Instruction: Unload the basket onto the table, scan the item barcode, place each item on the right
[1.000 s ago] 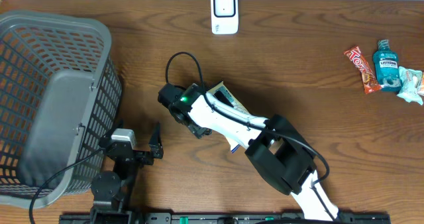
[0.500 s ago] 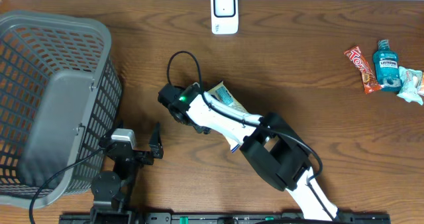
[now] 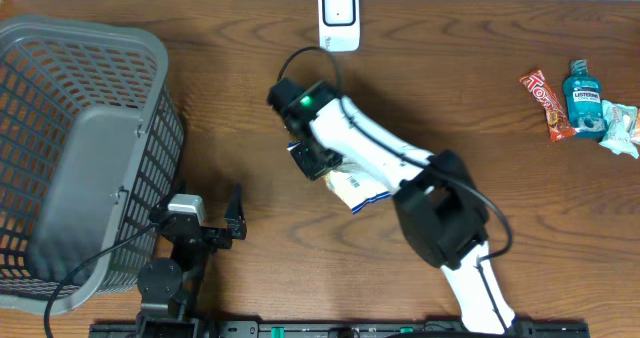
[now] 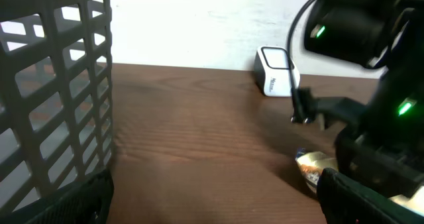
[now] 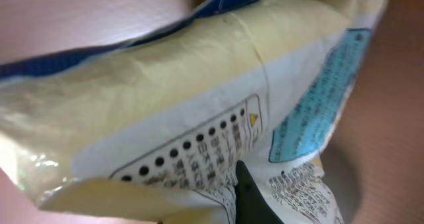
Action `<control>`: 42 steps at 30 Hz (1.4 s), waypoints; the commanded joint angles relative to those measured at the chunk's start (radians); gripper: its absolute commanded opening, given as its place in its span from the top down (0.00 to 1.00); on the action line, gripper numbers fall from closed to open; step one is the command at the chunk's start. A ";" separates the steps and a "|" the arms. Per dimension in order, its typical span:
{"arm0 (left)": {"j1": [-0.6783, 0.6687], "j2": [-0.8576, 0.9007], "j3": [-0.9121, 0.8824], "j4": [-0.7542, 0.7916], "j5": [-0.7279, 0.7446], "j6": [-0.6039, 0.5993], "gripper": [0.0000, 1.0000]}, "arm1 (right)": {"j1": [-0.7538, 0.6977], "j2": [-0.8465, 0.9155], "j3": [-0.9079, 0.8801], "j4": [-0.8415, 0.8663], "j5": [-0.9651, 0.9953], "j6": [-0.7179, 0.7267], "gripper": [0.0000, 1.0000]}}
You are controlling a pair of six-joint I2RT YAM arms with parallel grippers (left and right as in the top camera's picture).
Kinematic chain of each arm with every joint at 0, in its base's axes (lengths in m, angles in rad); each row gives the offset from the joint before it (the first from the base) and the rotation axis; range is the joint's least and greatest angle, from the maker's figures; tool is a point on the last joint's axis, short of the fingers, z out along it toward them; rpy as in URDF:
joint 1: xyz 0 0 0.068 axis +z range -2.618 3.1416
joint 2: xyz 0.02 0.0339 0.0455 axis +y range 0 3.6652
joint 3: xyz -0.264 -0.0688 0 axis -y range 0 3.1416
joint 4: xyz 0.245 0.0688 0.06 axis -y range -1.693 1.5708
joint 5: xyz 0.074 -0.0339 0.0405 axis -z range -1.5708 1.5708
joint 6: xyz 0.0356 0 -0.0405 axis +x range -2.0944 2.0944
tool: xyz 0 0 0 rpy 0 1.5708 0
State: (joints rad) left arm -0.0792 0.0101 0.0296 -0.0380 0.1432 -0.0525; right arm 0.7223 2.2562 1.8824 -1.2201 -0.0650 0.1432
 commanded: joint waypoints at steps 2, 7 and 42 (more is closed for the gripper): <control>0.005 -0.005 -0.026 -0.017 0.002 -0.005 0.02 | -0.061 -0.110 0.021 -0.024 -0.580 -0.229 0.99; 0.005 -0.005 -0.026 -0.017 0.002 -0.005 0.02 | -0.137 -0.129 0.020 -0.038 -0.932 -0.293 0.99; 0.005 -0.005 -0.026 -0.017 0.002 -0.005 0.02 | -0.251 -0.134 -0.721 1.557 -0.601 0.661 0.99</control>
State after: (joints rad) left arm -0.0792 0.0101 0.0296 -0.0376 0.1432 -0.0525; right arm 0.5236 2.1490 1.1892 0.3496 -0.6842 0.8558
